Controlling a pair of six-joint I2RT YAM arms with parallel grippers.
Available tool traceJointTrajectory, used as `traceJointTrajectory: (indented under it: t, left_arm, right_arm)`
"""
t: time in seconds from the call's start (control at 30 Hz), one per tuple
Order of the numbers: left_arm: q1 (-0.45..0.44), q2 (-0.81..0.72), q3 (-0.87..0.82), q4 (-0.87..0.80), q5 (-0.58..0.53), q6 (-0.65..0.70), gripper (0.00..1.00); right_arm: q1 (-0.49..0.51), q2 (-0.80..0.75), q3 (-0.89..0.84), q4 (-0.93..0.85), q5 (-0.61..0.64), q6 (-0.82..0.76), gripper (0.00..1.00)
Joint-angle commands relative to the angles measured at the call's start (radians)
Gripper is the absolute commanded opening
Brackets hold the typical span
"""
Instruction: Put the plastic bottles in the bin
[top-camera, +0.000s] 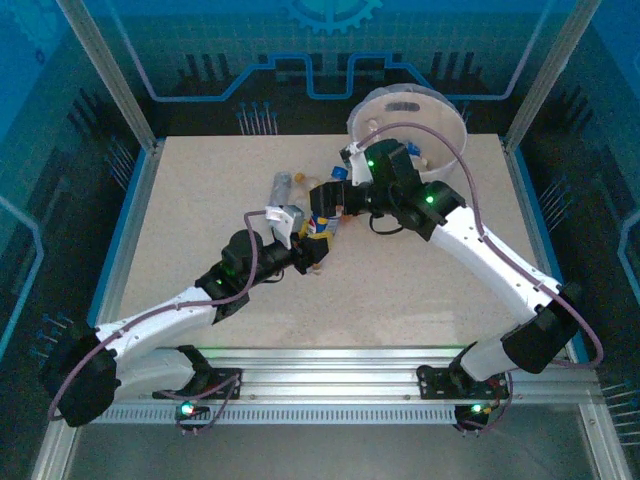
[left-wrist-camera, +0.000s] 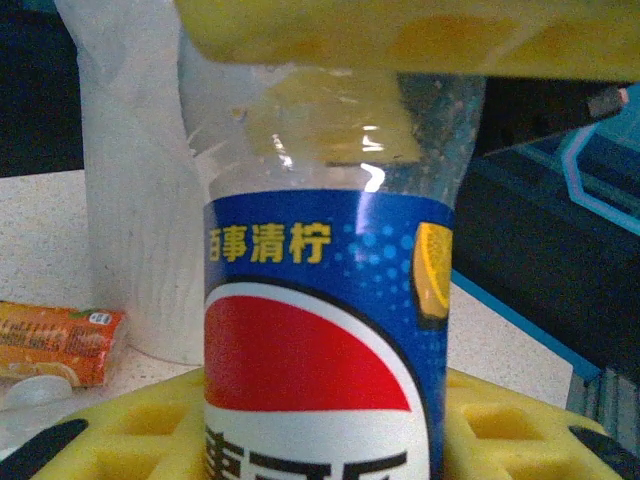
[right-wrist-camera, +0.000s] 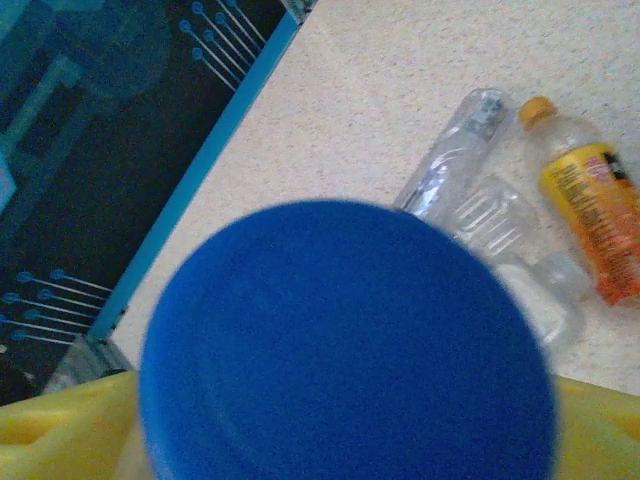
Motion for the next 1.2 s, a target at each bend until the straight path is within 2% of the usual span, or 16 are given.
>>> traceJointTrajectory:
  t: [0.0,0.17,0.27,0.33,0.4,0.53,0.67,0.9,1.17]
  left_arm:
    - [-0.007,-0.011,0.036,0.062,-0.005,0.008,0.43]
    - [-0.007,-0.017,0.038,0.062,-0.012,0.004,0.47]
    - [-0.007,-0.03,0.038,0.055,-0.012,0.002,0.59]
    - [-0.008,-0.039,0.036,0.051,-0.009,0.002,0.73]
    - [-0.007,-0.052,0.034,0.045,-0.007,0.002,0.98]
    - [-0.008,-0.092,0.016,0.057,-0.001,0.007,0.99]
    - [-0.008,-0.146,-0.02,0.066,-0.04,0.014,0.99]
    - [-0.008,-0.181,-0.039,0.024,-0.12,0.033,0.99]
    - [-0.006,-0.197,-0.046,-0.009,-0.182,0.032,0.99]
  right_arm:
    - [0.016,0.004,-0.007,0.039,-0.055,-0.011,0.81]
    - [0.015,-0.009,0.004,0.027,-0.006,-0.026,0.56]
    - [0.013,-0.023,0.02,0.015,0.03,-0.046,0.48]
    - [0.011,-0.027,0.04,0.003,0.056,-0.064,0.47]
    - [0.007,-0.026,0.082,-0.021,0.091,-0.089,0.47]
    - [0.0,-0.011,0.226,-0.095,0.185,-0.169,0.48]
    - [-0.013,0.01,0.389,-0.14,0.315,-0.286,0.48]
    - [-0.083,0.075,0.575,-0.11,0.486,-0.445,0.48]
    - [-0.209,0.205,0.693,-0.134,0.569,-0.509,0.47]
